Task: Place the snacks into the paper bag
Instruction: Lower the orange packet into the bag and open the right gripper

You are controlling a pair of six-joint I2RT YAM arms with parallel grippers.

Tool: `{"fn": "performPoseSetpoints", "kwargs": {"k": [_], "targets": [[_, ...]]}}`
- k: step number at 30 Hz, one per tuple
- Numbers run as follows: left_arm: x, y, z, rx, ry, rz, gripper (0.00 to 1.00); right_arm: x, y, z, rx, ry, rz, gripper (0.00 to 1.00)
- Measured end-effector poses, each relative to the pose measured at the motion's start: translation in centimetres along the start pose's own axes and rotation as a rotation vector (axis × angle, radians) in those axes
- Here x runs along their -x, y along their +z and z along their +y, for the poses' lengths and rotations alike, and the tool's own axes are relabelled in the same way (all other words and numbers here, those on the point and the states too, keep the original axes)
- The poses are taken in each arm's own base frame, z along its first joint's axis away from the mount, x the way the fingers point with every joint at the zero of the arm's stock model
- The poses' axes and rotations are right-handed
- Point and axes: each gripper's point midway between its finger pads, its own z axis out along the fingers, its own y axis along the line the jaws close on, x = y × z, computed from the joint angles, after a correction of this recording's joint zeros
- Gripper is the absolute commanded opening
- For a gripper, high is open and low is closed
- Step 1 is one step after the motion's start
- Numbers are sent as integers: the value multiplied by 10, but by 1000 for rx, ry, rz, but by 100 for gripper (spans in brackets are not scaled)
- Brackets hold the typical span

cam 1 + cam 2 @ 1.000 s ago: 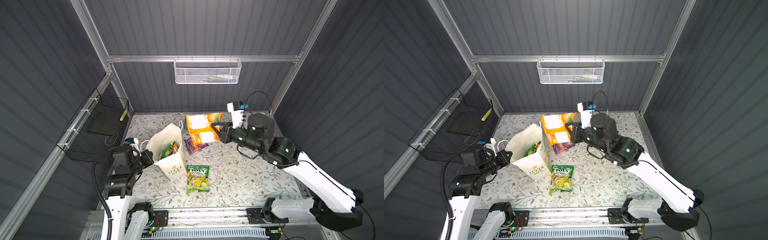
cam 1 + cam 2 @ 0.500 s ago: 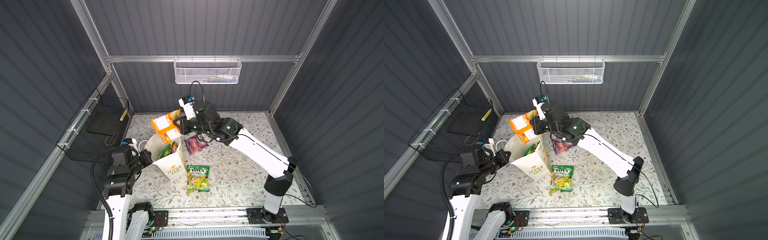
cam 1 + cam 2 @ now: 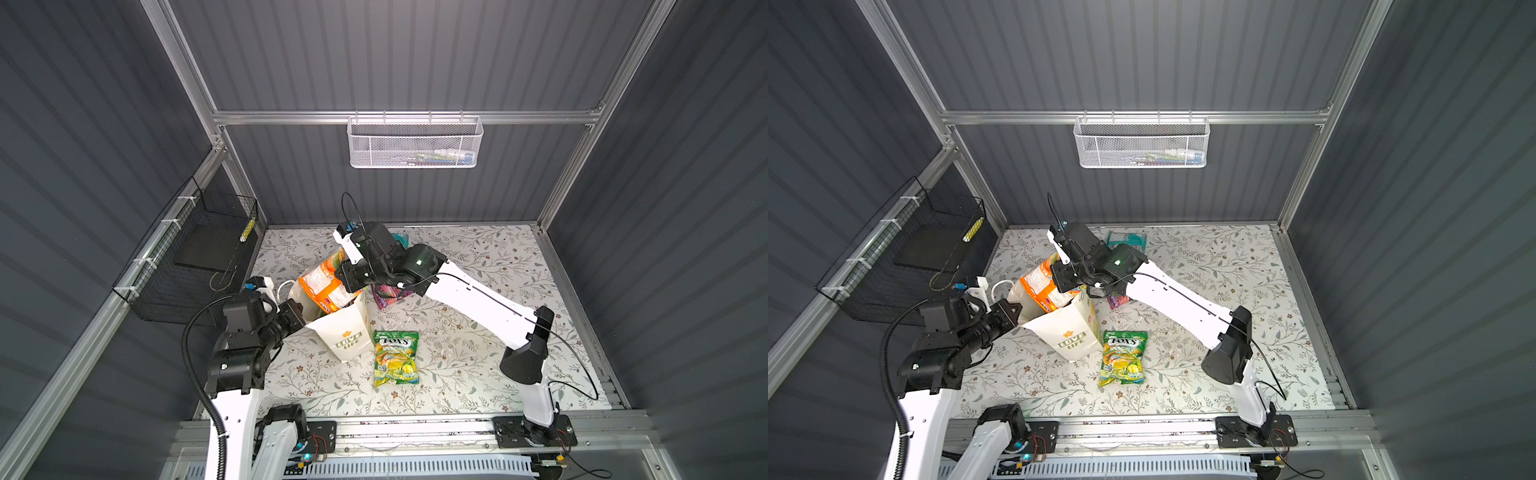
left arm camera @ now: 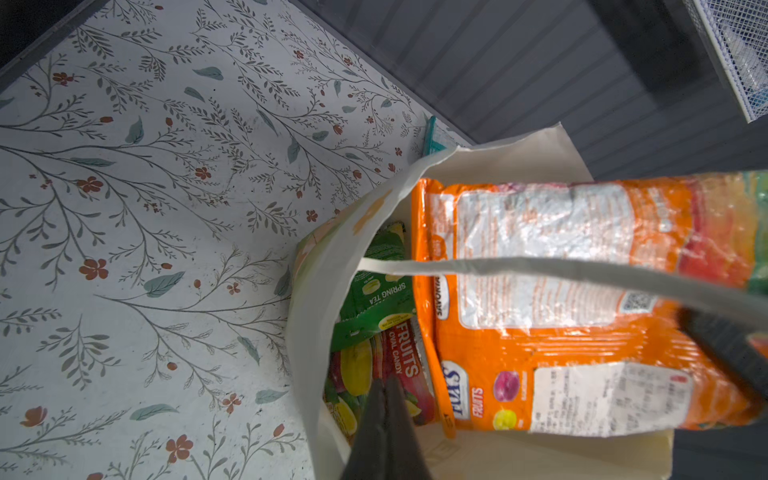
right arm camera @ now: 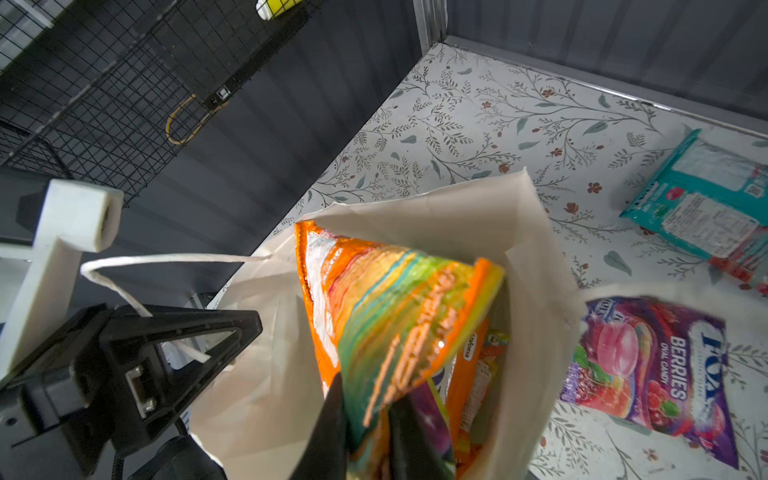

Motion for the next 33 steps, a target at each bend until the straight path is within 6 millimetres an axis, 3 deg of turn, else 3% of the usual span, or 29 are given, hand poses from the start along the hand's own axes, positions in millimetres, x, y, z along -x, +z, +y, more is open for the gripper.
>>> {"fn": "performPoseSetpoints", "kwargs": {"k": [9,17,18,20,23,28,33], "targets": [[-1,0,-1,-6,0,4,2,-22,5,-2,-36,-24,64,0],[0,1,-1,-7,1,1,2,-15,11,11,11,-31,72,15],[0,1,-1,-7,1,1,3,-14,15,16,37,-36,76,20],[0,1,-1,-8,1,0,2,-15,21,23,79,-47,86,48],[0,1,-1,-8,1,0,3,-12,22,25,82,-53,82,55],[-1,1,-1,-7,0,3,3,11,-10,15,4,-81,4,59],[-1,1,0,-7,0,3,3,51,-81,9,-65,-120,-148,71]]}}
